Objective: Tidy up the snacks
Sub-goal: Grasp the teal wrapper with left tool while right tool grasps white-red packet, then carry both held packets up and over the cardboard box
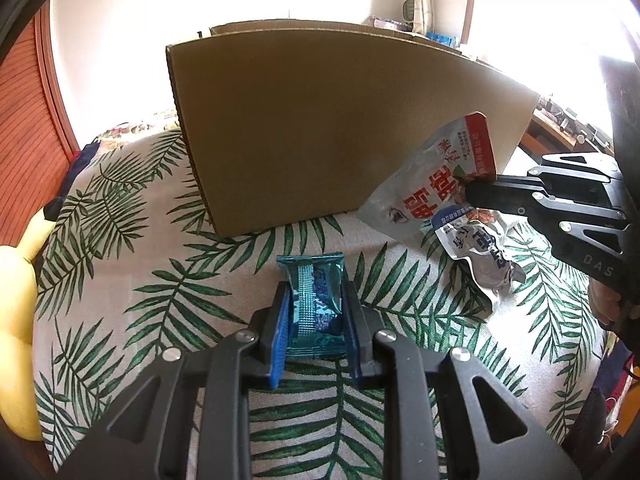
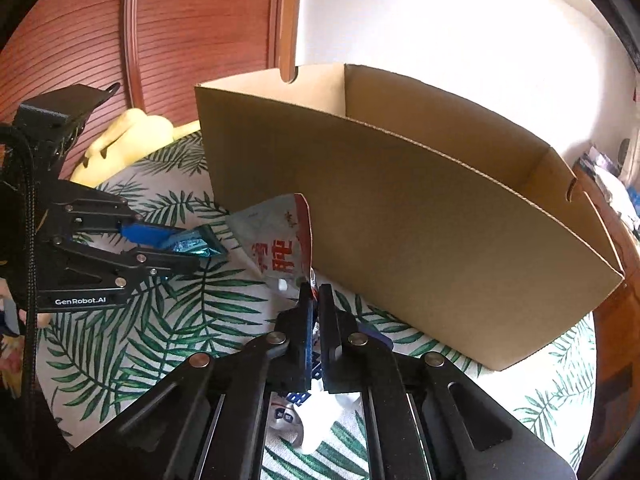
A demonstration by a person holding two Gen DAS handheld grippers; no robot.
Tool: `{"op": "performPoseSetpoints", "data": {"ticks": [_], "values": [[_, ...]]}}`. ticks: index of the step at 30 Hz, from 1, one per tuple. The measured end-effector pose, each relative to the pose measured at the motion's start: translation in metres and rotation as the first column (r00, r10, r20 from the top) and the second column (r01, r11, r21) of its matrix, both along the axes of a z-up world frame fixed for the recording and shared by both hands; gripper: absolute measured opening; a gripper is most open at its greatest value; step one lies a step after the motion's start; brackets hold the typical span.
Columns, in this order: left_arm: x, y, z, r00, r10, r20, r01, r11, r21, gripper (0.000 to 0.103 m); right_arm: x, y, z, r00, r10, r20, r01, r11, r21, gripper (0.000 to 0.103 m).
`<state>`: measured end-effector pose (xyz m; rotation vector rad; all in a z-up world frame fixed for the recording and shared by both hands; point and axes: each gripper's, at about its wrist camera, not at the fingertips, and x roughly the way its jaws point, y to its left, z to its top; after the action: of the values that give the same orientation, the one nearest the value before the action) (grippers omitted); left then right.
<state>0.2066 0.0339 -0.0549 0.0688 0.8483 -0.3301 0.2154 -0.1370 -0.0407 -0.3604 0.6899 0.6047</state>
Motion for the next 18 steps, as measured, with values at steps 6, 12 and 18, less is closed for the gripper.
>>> {"op": "performPoseSetpoints", "data": {"ticks": [6,12,18], "values": [[-0.008,0.002,0.007,1.000,0.006,0.021,-0.005,1.000,-0.013,0.021,-0.008,-0.002,0.008,1.000,-0.004,0.027,0.004,1.000,0.011,0.000],[-0.016,0.002,0.021,0.998,0.010,0.054,-0.008,1.000,-0.024,0.021,-0.017,-0.004,0.018,0.998,0.001,0.055,-0.002,1.000,0.022,0.000],[-0.023,0.005,0.048,0.994,0.014,0.109,-0.010,0.999,-0.043,0.021,-0.027,-0.013,0.034,0.996,-0.006,0.088,0.002,0.999,0.038,0.000]]}}
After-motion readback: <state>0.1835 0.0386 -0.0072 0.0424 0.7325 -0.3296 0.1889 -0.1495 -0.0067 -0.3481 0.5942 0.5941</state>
